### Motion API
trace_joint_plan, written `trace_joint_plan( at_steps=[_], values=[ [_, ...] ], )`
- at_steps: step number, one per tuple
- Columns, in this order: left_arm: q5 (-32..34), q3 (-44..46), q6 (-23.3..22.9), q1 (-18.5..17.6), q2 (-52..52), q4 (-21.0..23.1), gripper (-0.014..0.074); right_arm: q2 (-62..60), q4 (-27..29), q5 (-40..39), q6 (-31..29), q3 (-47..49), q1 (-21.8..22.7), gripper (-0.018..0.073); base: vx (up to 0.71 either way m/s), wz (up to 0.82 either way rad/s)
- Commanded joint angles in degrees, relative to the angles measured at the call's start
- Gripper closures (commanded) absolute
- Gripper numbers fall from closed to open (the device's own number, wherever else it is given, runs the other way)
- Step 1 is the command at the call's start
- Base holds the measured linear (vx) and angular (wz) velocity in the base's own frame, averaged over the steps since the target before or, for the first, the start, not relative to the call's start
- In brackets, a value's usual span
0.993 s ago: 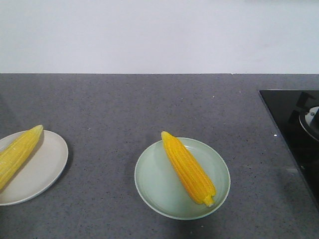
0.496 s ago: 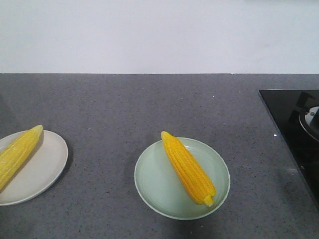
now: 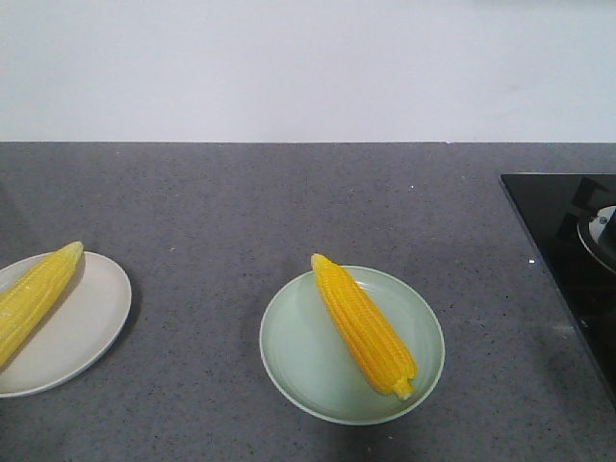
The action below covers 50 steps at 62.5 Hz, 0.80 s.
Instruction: Distribute corn equally
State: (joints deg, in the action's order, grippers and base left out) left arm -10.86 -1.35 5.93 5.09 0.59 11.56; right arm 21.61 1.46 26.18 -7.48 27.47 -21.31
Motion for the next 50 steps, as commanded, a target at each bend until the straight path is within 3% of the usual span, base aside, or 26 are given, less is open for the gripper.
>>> trace_joint_plan(
  at_steps=[1, 50],
  values=[
    [3.6, -0.9, 0.0, -1.4, 1.0, -0.6, 0.0604, 0.4, -0.4, -4.2, 0.1, 1.5, 0.3, 0.0562, 0.0, 0.0],
    [3.4, -0.8, -0.3, -1.9, 1.0, -0.7, 0.0604, 0.4, -0.4, -4.2, 0.1, 1.5, 0.3, 0.0562, 0.0, 0.0]
  ],
)
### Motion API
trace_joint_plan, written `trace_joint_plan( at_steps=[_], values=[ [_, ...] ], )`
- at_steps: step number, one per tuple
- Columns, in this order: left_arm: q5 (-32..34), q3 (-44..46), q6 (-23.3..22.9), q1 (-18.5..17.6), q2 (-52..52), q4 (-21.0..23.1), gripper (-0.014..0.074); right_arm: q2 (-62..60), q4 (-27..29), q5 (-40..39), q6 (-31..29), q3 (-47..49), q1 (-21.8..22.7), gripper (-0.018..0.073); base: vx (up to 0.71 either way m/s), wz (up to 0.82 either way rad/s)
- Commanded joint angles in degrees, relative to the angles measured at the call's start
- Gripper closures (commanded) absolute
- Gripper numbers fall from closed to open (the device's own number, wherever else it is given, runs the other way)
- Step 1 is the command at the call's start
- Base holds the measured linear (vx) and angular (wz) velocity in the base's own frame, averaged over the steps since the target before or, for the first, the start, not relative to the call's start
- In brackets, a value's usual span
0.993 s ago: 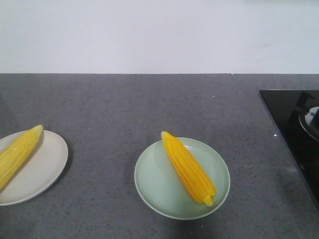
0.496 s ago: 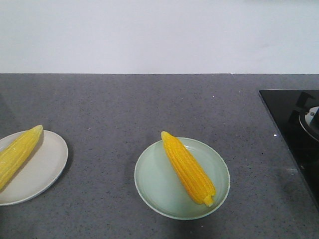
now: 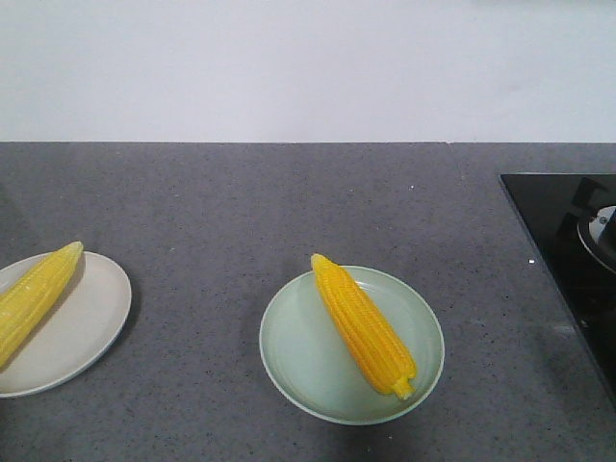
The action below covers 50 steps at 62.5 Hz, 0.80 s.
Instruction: Distribute corn equally
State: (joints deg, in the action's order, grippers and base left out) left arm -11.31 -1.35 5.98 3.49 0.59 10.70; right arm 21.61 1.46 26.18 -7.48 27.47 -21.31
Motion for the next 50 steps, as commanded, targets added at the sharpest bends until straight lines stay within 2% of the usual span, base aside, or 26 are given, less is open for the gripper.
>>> trace_joint_plan(
  at_steps=[1, 50],
  values=[
    [3.9, -0.8, -0.3, -0.3, 1.0, 0.2, 0.0604, 0.4, -0.4, -4.2, 0.1, 1.5, 0.3, 0.0562, 0.0, 0.0],
    [3.8, -0.8, -0.3, -0.3, 1.0, 0.2, 0.0604, 0.4, -0.4, -4.2, 0.1, 1.5, 0.3, 0.0562, 0.0, 0.0]
  ],
)
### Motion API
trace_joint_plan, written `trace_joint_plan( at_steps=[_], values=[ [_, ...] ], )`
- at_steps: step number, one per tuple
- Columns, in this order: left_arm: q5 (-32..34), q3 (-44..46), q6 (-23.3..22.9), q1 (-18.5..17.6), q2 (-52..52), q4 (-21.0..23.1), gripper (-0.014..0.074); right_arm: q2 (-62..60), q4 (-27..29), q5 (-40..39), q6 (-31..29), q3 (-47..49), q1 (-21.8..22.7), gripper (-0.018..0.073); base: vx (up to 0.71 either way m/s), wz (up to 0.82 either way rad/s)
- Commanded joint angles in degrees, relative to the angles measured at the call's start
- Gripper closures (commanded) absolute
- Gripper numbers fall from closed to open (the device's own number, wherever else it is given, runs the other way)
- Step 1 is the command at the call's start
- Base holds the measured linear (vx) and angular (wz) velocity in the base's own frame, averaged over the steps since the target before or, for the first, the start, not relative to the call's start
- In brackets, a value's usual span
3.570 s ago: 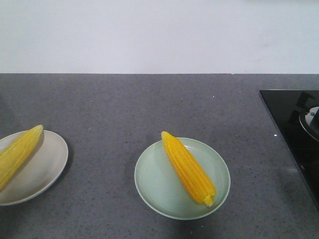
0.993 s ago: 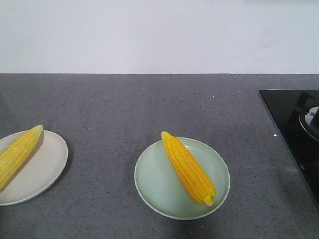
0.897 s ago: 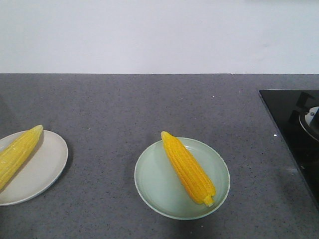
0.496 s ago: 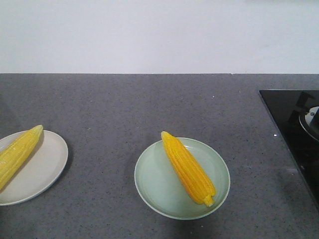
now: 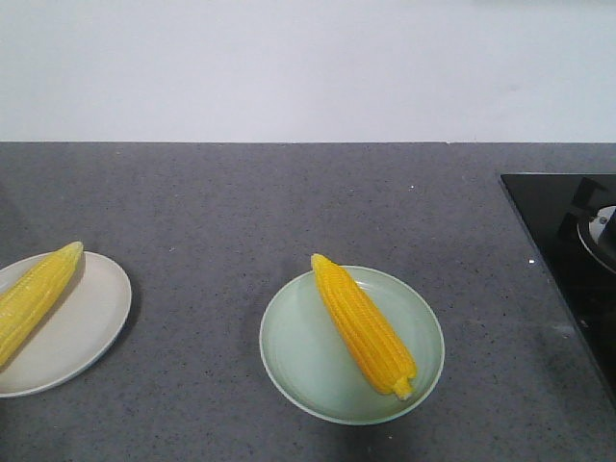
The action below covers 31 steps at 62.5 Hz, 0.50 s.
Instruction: Distribute corn equally
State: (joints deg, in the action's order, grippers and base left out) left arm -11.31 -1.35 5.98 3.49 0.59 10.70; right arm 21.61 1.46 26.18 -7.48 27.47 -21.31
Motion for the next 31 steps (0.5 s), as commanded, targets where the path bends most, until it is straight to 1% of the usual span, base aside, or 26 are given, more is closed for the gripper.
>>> trace_joint_plan(
  at_steps=[1, 9, 16, 28, 31],
  values=[
    [3.8, -0.8, -0.3, -0.3, 1.0, 0.2, 0.0604, 0.4, -0.4, -4.2, 0.1, 1.5, 0.3, 0.0562, 0.0, 0.0],
    [3.8, -0.8, -0.3, -0.3, 1.0, 0.2, 0.0604, 0.4, -0.4, -4.2, 0.1, 1.5, 0.3, 0.0562, 0.0, 0.0],
    [3.8, -0.8, -0.3, -0.3, 1.0, 0.2, 0.0604, 0.4, -2.1, -4.2, -0.1, 1.5, 0.3, 0.0562, 0.0, 0.0],
    [3.8, -0.8, -0.3, -0.3, 1.0, 0.2, 0.0604, 0.4, -2.4, -3.0, -0.1, 1.5, 0.3, 0.0562, 0.0, 0.0],
    [3.8, -0.8, -0.3, -0.3, 1.0, 0.2, 0.0604, 0.2, -3.6, -2.4, -0.2, 1.1, 0.3, 0.0562, 0.0, 0.0]
  ],
)
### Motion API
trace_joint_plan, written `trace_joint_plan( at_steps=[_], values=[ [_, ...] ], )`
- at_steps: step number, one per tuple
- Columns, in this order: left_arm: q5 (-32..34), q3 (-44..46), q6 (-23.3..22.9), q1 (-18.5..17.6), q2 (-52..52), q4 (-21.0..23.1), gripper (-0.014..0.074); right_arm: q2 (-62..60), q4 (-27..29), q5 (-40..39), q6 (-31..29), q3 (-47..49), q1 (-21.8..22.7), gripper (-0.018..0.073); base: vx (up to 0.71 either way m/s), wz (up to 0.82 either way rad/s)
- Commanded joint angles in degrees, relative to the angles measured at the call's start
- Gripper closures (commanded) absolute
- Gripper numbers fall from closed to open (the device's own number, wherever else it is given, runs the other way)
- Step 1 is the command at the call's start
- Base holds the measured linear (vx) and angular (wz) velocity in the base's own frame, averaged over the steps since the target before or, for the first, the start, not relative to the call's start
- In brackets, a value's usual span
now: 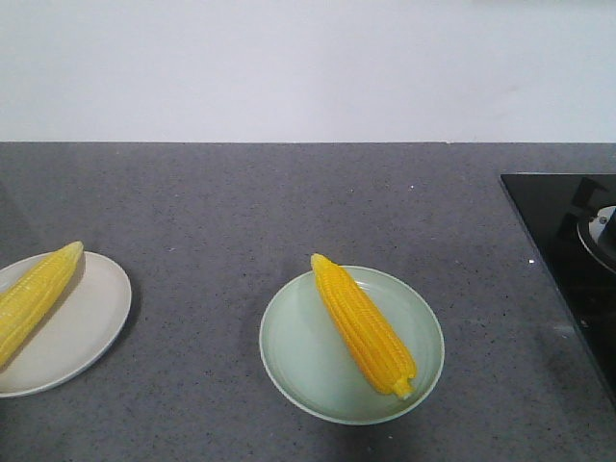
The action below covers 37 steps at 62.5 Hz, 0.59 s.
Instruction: Distribute corn equally
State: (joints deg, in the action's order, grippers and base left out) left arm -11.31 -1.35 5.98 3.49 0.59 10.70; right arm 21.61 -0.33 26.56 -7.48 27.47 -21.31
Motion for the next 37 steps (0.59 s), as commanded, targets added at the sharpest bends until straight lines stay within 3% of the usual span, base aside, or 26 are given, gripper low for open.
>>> trace_joint_plan(
  at_steps=[1, 21, 29, 37],
  values=[
    [3.8, -0.8, -0.3, -0.3, 1.0, 0.2, 0.0604, 0.0, -2.1, -3.0, -0.2, 0.8, 0.3, 0.0562, 0.0, 0.0],
    [3.8, -0.8, -0.3, -0.3, 1.0, 0.2, 0.0604, -6.0, -3.1, -18.2, 3.5, -14.4, 0.7, 0.0562, 0.0, 0.0],
    [3.8, -0.8, -0.3, -0.3, 1.0, 0.2, 0.0604, -8.7, -3.1, -23.7, 7.9, -20.0, 4.4, 0.0562, 0.0, 0.0],
    [3.8, -0.8, -0.3, -0.3, 1.0, 0.2, 0.0604, -11.5, -3.1, -24.2, 12.4, -23.2, 8.3, 0.0562, 0.0, 0.0]
  ],
)
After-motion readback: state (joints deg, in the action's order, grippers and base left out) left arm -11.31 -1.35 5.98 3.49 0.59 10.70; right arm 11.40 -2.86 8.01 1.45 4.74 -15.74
